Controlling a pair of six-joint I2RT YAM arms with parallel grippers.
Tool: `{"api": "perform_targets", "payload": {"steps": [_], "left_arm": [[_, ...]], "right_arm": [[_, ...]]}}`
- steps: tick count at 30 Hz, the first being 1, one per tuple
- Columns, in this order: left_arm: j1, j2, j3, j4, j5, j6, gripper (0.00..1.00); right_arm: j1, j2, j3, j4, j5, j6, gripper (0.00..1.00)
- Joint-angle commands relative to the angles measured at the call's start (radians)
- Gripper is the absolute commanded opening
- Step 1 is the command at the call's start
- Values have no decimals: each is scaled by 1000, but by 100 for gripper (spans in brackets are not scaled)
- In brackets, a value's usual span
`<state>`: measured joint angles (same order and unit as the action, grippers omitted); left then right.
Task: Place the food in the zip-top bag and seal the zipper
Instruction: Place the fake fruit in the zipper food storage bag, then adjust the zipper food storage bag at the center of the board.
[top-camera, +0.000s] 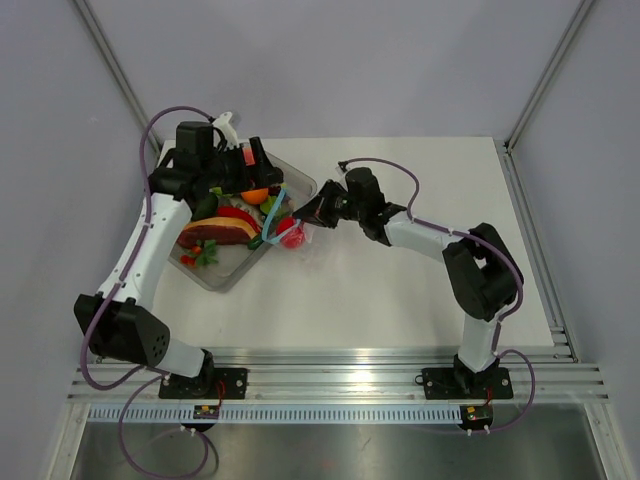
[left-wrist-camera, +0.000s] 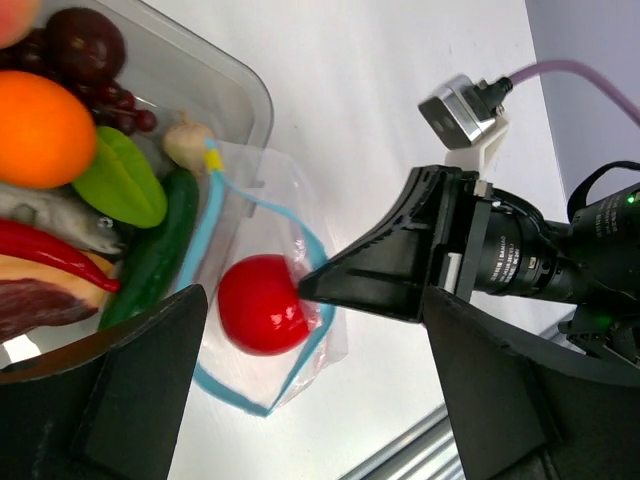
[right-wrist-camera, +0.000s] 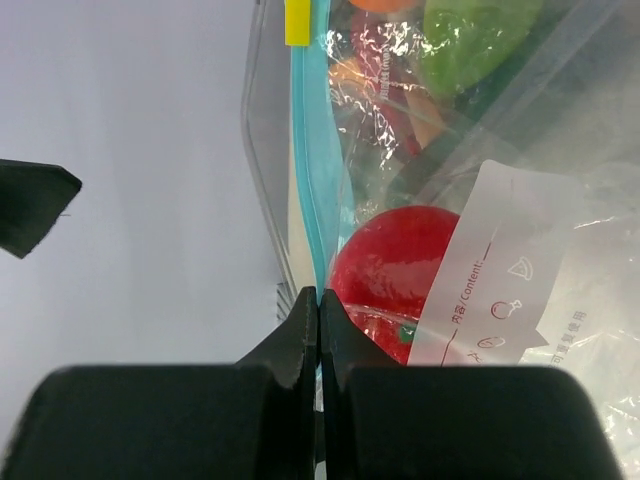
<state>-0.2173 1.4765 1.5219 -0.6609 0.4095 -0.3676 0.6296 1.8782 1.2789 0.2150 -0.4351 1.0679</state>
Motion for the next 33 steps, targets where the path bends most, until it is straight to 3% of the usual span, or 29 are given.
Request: {"api": "perform_targets", "payload": {"steps": [1,8,22,23,24,27,28,29,32,33], "left_arm": [[25,-79,-51,1,5,-10,90],[29,-90,-204,49,55,-40,86],[29,-102,-298,70,14,-48,68],[29,-102,-299,73,15,-48,65],[29,-102,-304,78,18,-53,54],[27,-105,-309,89,31,-57,33],[27,-105,-312,93,38,-59,20],[27,-105,-313,96,48,-57,14],[16,-97,-319,113,69,-57,0],[3,-91,-321,121,74,-57,0]], "right_arm": [[-27,-80,-64,259,-100,59,0],[-36,-100,-121,444,-191,78,0],[-47,-114,-150,504,-215,104,0],[-47,-119,-150,489,-215,95,0],[-47,-126,-153,475,-211,87,0],[-51,-161,-136,338,-183,24,0],[-51,-175,-125,270,-162,-6,0],[-51,-192,-110,85,-131,-88,0],[-47,-258,-15,-325,85,-270,0],[-45,-289,-4,-371,155,-290,0]]}}
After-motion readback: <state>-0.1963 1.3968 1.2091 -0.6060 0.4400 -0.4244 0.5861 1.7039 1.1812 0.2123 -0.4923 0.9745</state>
